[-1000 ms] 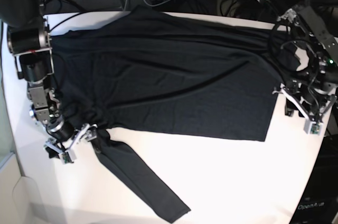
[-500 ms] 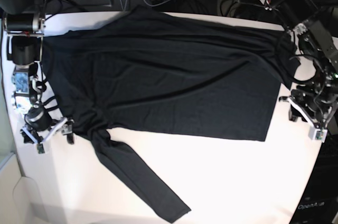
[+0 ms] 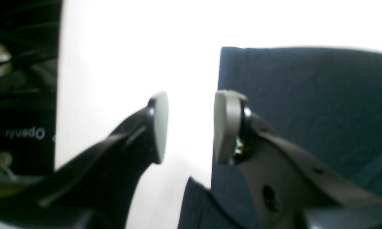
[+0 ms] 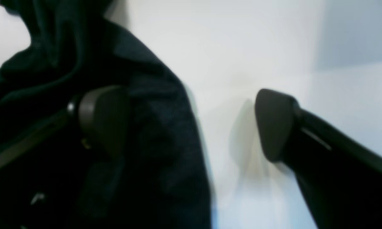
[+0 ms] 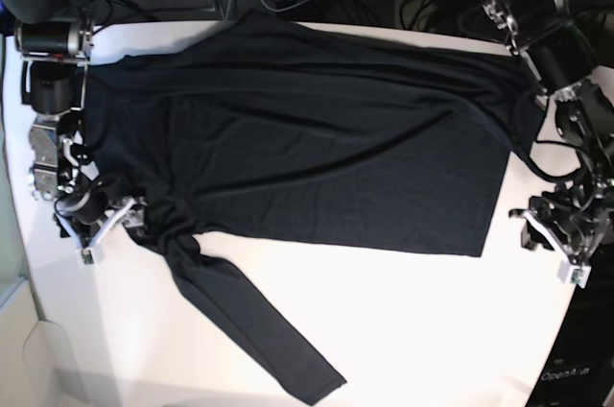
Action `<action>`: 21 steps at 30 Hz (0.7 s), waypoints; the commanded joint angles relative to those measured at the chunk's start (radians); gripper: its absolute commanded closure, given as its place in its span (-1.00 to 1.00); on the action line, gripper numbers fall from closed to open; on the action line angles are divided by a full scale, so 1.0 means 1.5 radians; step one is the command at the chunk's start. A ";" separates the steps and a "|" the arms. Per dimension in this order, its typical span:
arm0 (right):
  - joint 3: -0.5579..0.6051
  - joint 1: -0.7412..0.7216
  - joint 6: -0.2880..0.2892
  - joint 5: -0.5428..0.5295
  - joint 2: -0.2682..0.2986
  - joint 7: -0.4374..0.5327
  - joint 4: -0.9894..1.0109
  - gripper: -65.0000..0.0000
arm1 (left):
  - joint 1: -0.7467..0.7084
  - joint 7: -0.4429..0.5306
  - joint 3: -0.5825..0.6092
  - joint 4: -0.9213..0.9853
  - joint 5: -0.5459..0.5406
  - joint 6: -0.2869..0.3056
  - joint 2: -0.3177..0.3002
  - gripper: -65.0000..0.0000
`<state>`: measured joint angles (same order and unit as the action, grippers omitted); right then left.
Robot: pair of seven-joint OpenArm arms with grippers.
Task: Fold the T-shirt properly
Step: 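Slide both grippers outward to the shirt's side edges and grip them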
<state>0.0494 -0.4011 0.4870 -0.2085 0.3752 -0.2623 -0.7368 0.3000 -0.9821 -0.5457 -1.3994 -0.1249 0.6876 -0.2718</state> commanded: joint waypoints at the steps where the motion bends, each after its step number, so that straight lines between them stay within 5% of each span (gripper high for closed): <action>1: -0.004 -0.018 0.003 -0.007 0.011 0.005 -0.012 -0.88 | 0.015 0.018 0.009 -0.002 -0.009 0.001 -0.010 0.30; 6: -0.004 -0.016 0.003 -0.007 0.010 0.004 -0.012 -0.85 | 0.018 0.054 0.024 0.030 -0.009 0.001 -0.010 0.30; 15: -0.004 0.011 0.003 -0.007 -0.006 0.004 -0.012 -0.12 | 0.037 0.126 0.024 0.137 -0.009 0.001 -0.023 0.30; 21: -0.004 0.031 0.003 -0.007 -0.019 0.004 -0.012 -0.02 | 0.083 0.146 0.024 0.224 0.027 0.001 -0.023 0.30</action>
<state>0.0433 -0.3538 0.4812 -0.2241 0.3428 -0.2077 -0.7532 0.3943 -0.7860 -0.5087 -1.0481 -0.0666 0.6880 -0.2916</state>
